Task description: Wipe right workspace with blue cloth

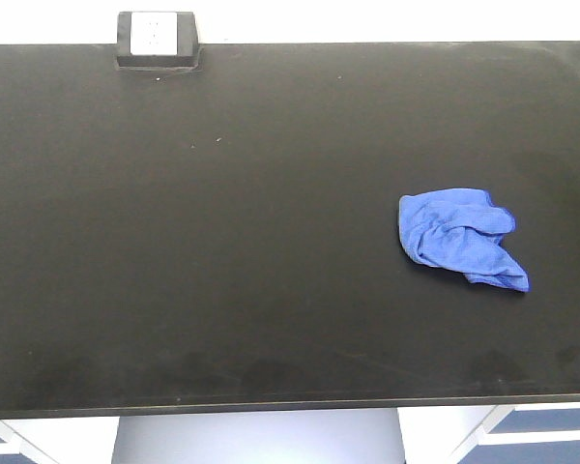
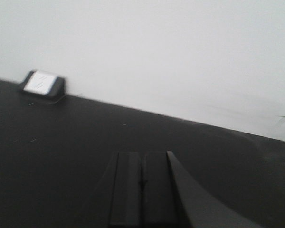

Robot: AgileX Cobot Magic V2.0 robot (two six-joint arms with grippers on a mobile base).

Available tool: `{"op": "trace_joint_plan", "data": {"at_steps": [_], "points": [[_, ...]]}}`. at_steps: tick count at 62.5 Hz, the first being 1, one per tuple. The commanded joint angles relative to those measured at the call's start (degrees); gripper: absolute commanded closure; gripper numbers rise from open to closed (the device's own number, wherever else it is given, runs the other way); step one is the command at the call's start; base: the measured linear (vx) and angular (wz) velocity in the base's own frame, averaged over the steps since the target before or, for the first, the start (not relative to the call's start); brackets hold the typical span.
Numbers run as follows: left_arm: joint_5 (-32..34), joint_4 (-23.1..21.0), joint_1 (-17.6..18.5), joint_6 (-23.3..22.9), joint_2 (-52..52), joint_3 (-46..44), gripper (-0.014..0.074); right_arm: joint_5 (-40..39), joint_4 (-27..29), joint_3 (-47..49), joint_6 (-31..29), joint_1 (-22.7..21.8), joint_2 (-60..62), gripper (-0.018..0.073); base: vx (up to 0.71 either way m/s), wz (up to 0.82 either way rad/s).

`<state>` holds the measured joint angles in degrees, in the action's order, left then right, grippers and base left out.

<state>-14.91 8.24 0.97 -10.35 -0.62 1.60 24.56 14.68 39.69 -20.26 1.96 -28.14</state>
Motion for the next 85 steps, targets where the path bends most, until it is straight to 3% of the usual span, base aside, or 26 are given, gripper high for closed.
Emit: {"op": "trace_joint_plan", "data": {"at_steps": [1, 12, 28, 40, 85], "points": [[4.6, 0.1, 0.3, -0.5, -0.8, 1.7, 0.0602, -12.3, -5.4, -6.8, 6.8, -0.4, 4.6, 0.0567, 0.0, 0.0], [4.6, 0.1, 0.3, -0.5, -0.8, 1.7, 0.0602, -21.9, -9.4, -24.9, 12.9, -2.2, 15.3, 0.0567, 0.0, 0.0], [4.6, 0.1, 0.3, -0.5, -0.8, 1.7, 0.0602, -22.5, -9.5, -42.7, 13.3, -2.5, 29.6, 0.0567, 0.0, 0.0], [4.4, 0.1, 0.3, -0.5, -0.9, 1.7, 0.0602, -17.5, -9.3, -42.5, 13.3, -2.5, 29.0, 0.0567, 0.0, 0.0], [4.4, 0.1, 0.3, -0.5, -0.9, 1.7, 0.0602, -17.3, -9.3, -42.5, 13.3, -2.5, 29.0, 0.0567, 0.0, 0.0]]}}
